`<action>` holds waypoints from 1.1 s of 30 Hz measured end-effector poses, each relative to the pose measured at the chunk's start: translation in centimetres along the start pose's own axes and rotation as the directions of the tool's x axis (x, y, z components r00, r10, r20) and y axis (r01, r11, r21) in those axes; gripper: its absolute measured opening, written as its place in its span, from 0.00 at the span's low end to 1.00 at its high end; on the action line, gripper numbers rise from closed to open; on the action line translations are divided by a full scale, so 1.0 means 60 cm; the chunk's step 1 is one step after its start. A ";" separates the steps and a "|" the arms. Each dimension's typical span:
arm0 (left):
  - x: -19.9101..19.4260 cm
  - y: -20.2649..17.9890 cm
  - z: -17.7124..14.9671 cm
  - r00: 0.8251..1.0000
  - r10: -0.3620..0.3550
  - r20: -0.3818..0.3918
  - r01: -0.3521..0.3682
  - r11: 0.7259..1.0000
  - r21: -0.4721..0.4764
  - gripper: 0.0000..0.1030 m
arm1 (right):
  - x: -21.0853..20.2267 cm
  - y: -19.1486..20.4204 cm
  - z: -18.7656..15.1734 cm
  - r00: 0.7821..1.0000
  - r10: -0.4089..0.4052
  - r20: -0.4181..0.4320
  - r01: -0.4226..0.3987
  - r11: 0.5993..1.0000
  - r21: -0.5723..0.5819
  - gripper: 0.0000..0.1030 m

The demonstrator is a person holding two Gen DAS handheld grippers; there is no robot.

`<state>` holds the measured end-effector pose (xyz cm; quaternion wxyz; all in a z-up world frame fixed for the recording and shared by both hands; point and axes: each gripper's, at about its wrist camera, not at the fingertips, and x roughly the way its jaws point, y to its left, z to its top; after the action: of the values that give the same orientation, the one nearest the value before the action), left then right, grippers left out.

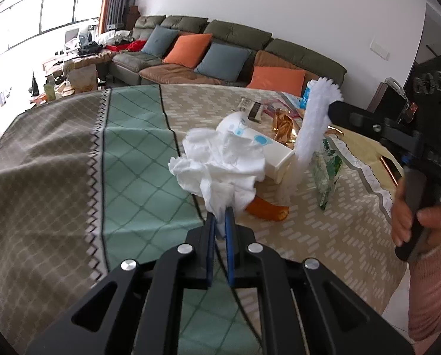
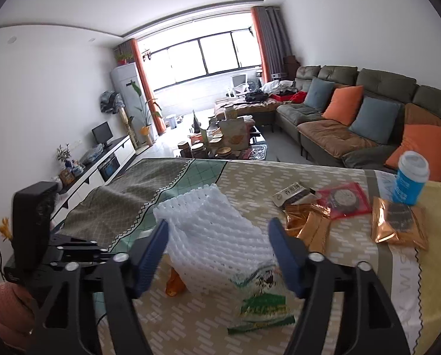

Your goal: Collect trash

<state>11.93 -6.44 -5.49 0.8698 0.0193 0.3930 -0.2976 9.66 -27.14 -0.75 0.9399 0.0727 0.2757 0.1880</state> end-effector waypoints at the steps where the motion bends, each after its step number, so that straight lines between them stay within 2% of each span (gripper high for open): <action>1: -0.008 0.003 -0.002 1.000 0.001 0.007 -0.001 1.000 -0.003 0.08 | 0.006 -0.001 0.003 1.000 0.011 -0.011 -0.011 1.000 -0.008 0.71; 2: -0.012 0.005 -0.003 1.000 0.002 0.011 -0.002 1.000 -0.004 0.08 | 0.011 -0.002 0.006 1.000 0.020 -0.020 -0.020 1.000 -0.013 0.71; 4: -0.027 0.012 -0.011 1.000 0.004 0.023 -0.004 1.000 -0.010 0.08 | 0.023 0.000 0.006 0.998 0.046 -0.046 -0.047 0.998 -0.035 0.60; 6: -0.039 0.018 -0.020 0.999 0.010 0.032 -0.009 1.000 -0.016 0.08 | 0.032 0.008 0.004 0.995 0.067 -0.073 -0.072 0.996 -0.060 0.31; 7: -0.046 0.020 -0.024 0.999 0.009 0.037 -0.008 1.000 -0.020 0.08 | 0.036 0.011 0.002 0.994 0.071 -0.086 -0.077 0.995 -0.069 0.23; 8: -0.051 0.024 -0.028 0.999 0.011 0.041 -0.010 1.000 -0.024 0.08 | 0.038 0.014 -0.001 0.993 0.071 -0.093 -0.078 0.994 -0.073 0.07; 9: -0.059 0.027 -0.033 0.999 0.017 0.047 -0.015 1.000 -0.027 0.08 | 0.040 0.017 -0.002 0.992 0.073 -0.102 -0.081 0.994 -0.073 0.02; 15: -0.101 0.046 -0.056 0.996 0.031 0.081 -0.026 0.998 -0.063 0.08 | 0.023 0.024 -0.006 0.991 0.107 -0.077 -0.111 0.993 -0.046 0.00; 23: -0.160 0.072 -0.092 0.990 0.064 0.124 -0.052 0.994 -0.095 0.08 | -0.021 0.054 0.001 0.988 0.150 -0.023 -0.151 0.986 -0.065 0.00; 25: -0.173 0.079 -0.098 0.989 0.067 0.132 -0.054 0.993 -0.100 0.08 | -0.030 0.055 0.006 0.992 0.126 0.000 -0.126 0.990 -0.066 0.01; 26: -0.179 0.082 -0.102 0.988 0.070 0.137 -0.056 0.993 -0.103 0.08 | -0.033 0.052 0.009 0.996 0.090 0.016 -0.089 0.994 -0.063 0.08; 27: -0.185 0.084 -0.107 0.987 0.075 0.141 -0.060 0.993 -0.106 0.08 | -0.033 0.049 0.010 0.997 0.071 0.019 -0.070 0.996 -0.056 0.24; 28: -0.190 0.088 -0.112 0.986 0.082 0.144 -0.066 0.992 -0.111 0.08 | -0.029 0.041 0.013 0.998 0.060 0.018 -0.059 0.998 -0.038 0.33; 29: -0.192 0.090 -0.116 0.986 0.085 0.144 -0.069 0.991 -0.116 0.08 | -0.025 0.030 0.016 0.999 0.046 0.022 -0.046 0.999 -0.015 0.49; 30: -0.195 0.094 -0.120 0.985 0.092 0.143 -0.074 0.990 -0.124 0.08 | -0.020 0.024 0.018 0.999 0.042 0.019 -0.042 0.999 -0.005 0.60; 33: -0.199 0.106 -0.131 0.985 0.111 0.134 -0.091 0.985 -0.146 0.08 | 0.009 0.006 0.029 0.998 0.056 -0.018 -0.056 0.998 0.001 0.73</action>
<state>3.93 6.91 -3.88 0.9086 -0.0426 0.3487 -0.2257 10.92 -26.64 0.53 0.9318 0.0787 0.2820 0.2147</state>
